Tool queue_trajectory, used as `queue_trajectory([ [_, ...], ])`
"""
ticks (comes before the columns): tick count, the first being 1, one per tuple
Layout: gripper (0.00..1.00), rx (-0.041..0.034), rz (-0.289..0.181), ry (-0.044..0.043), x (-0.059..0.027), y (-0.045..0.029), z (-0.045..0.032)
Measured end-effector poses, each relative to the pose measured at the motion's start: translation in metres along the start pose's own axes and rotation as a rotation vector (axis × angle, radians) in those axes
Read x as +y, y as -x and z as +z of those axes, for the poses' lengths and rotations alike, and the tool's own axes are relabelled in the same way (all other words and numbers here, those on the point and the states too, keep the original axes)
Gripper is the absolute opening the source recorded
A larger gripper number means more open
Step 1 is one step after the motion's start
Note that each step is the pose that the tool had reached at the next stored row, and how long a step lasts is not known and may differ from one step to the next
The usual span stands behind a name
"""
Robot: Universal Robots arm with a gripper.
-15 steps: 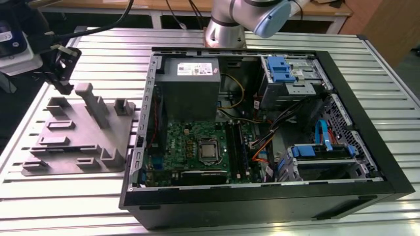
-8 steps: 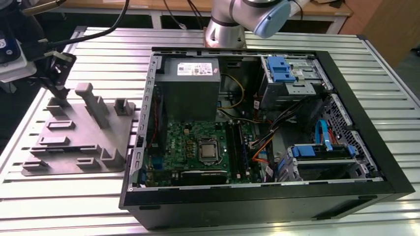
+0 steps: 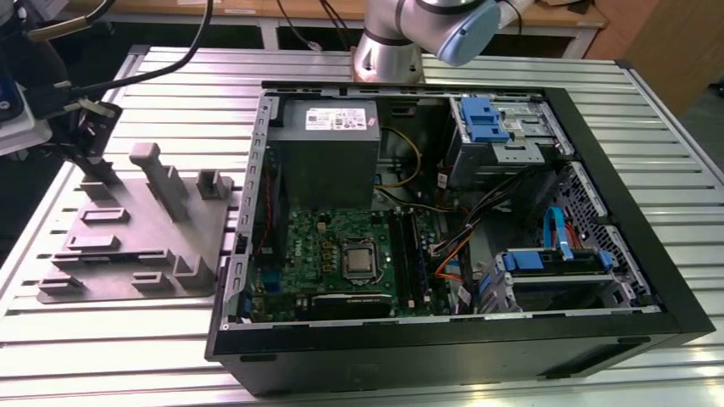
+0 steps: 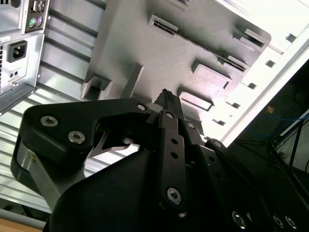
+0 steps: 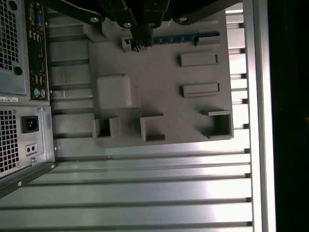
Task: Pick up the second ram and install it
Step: 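Reach for the second ram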
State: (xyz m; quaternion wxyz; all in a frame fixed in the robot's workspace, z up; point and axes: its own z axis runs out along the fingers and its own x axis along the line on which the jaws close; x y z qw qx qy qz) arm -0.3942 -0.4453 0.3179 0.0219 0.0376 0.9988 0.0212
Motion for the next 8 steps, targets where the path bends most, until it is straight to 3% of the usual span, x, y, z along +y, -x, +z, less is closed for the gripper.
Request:
queue_trajectory([
  [8,0.10,0.0003,0.000,-0.0001,-0.0034,-0.0063,0.0134],
])
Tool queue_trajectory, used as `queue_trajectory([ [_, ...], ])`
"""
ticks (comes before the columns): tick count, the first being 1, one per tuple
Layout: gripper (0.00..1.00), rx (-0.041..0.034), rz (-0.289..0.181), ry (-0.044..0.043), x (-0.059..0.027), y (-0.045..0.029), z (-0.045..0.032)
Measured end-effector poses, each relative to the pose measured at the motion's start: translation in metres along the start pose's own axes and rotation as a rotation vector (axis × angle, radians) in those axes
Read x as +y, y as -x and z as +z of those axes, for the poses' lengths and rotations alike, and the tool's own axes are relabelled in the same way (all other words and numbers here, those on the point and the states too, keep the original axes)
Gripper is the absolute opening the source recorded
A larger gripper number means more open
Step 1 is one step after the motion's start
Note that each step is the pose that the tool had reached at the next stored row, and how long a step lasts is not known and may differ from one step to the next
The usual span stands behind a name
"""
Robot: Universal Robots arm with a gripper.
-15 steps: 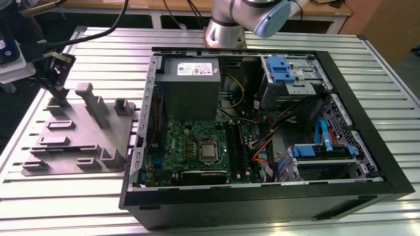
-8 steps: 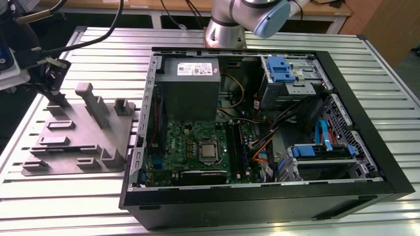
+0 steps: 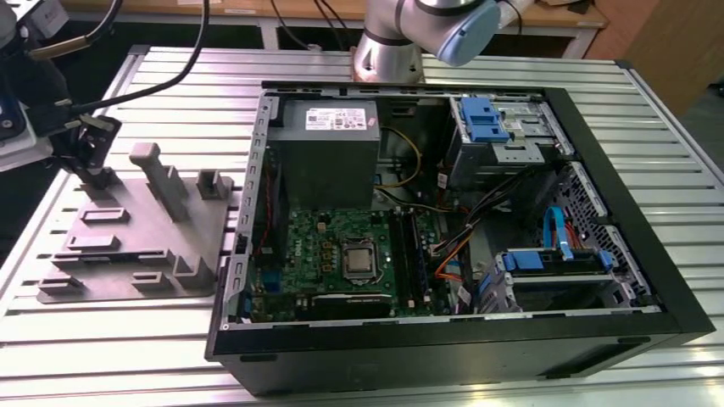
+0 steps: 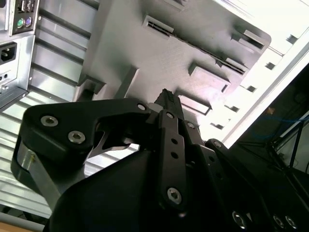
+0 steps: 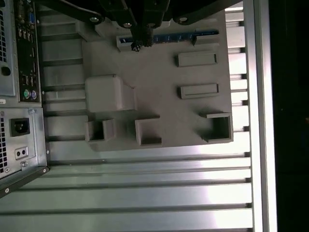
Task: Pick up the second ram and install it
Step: 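Reach for the second ram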
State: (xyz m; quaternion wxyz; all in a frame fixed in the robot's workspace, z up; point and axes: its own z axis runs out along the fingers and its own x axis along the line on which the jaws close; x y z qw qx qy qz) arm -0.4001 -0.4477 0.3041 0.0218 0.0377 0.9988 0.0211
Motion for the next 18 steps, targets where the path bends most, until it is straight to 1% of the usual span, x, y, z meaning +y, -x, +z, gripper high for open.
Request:
queue_trajectory([
  [3,0.10,0.0001,0.000,-0.0001,-0.0011,-0.0033,0.0046],
  [10,0.10,0.0009,0.000,-0.0033,-0.0031,-0.0112,0.0135],
  [14,0.10,0.0011,0.000,-0.0038,-0.0050,-0.0136,0.0165],
  [18,0.10,0.0013,0.000,-0.0040,-0.0088,-0.0147,0.0192],
])
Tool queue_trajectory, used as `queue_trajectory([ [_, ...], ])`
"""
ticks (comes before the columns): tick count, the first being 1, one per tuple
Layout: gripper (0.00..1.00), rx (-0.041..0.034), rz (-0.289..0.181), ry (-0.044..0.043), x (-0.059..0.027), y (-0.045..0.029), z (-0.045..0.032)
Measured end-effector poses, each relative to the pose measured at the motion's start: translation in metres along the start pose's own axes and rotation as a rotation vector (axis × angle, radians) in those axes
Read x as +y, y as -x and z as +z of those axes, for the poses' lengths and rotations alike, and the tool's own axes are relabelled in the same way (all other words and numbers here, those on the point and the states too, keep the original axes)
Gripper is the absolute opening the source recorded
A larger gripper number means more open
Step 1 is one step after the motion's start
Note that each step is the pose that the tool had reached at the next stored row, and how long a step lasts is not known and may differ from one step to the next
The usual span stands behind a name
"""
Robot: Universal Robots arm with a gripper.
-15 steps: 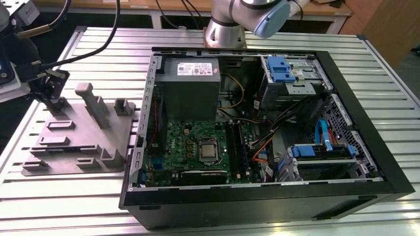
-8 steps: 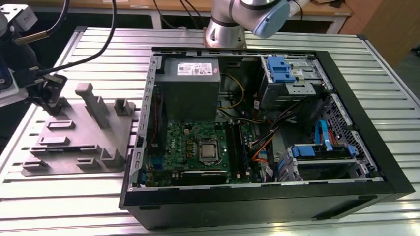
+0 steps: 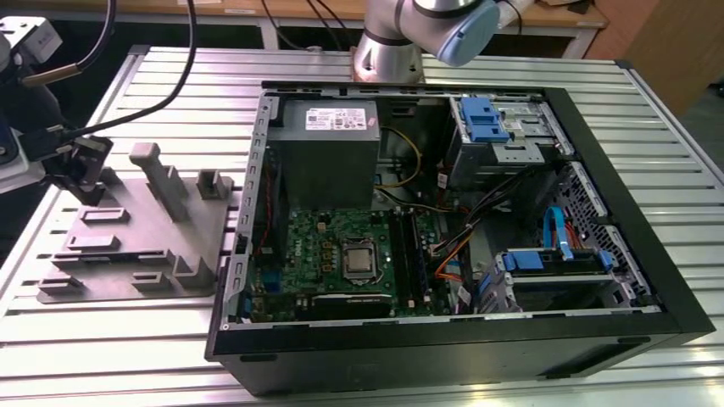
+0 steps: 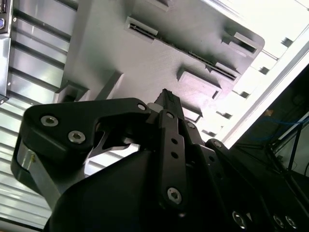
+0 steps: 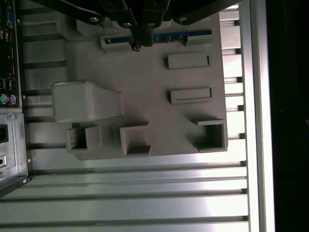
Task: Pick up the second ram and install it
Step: 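Reach for the second ram, then pick up the second ram and move it above second insertion slot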
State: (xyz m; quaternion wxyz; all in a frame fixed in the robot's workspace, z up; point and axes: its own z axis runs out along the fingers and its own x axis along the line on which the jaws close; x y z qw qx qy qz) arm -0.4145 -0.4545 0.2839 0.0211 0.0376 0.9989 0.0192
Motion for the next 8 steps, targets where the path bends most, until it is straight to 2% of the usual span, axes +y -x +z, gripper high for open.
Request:
queue_trajectory([
  [8,0.10,0.0000,0.000,-0.0003,-0.0010,-0.0003,0.0009],
])
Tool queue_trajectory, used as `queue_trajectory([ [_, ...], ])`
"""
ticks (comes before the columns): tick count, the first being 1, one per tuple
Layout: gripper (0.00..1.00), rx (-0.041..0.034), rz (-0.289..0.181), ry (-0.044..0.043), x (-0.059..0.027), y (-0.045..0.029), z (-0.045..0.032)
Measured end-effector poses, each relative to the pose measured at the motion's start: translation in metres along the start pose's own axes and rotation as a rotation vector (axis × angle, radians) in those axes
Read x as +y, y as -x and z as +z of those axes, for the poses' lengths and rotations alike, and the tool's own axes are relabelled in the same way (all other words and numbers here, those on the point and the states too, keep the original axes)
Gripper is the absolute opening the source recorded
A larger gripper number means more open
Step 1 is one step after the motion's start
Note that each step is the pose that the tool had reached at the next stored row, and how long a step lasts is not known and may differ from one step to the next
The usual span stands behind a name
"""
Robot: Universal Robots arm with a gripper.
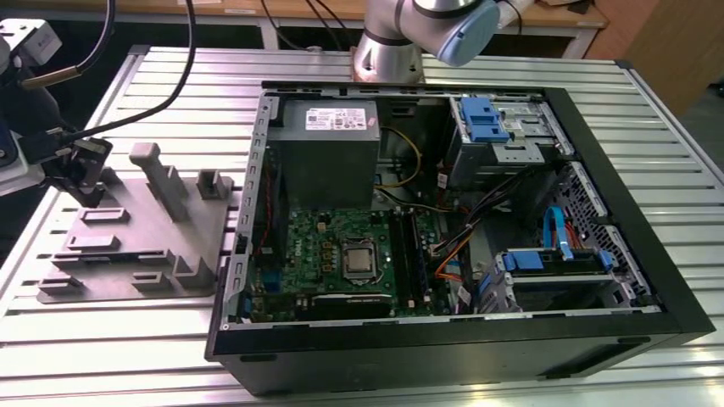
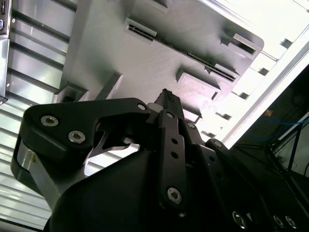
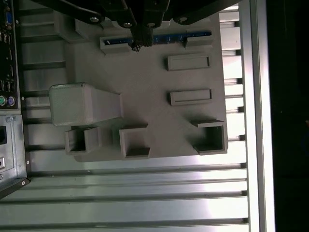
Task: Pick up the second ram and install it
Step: 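Pick up the second ram and move it above second insertion slot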
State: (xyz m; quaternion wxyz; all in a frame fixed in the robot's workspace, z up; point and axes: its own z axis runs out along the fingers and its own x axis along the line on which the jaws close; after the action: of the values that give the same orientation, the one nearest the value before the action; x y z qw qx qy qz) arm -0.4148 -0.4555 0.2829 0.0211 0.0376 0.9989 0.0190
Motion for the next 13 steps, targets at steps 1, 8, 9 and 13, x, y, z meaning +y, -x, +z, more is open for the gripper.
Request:
queue_trajectory([
  [1,0.10,0.0000,0.000,0.0000,0.0000,0.0000,0.0000],
  [8,0.10,0.0000,0.000,-0.0001,0.0000,0.0000,0.0000],
  [9,0.10,0.0000,-0.001,-0.0001,0.0000,0.0000,0.0001],
  [13,0.10,0.0016,-0.042,0.0016,0.0000,-0.0001,0.0007],
])
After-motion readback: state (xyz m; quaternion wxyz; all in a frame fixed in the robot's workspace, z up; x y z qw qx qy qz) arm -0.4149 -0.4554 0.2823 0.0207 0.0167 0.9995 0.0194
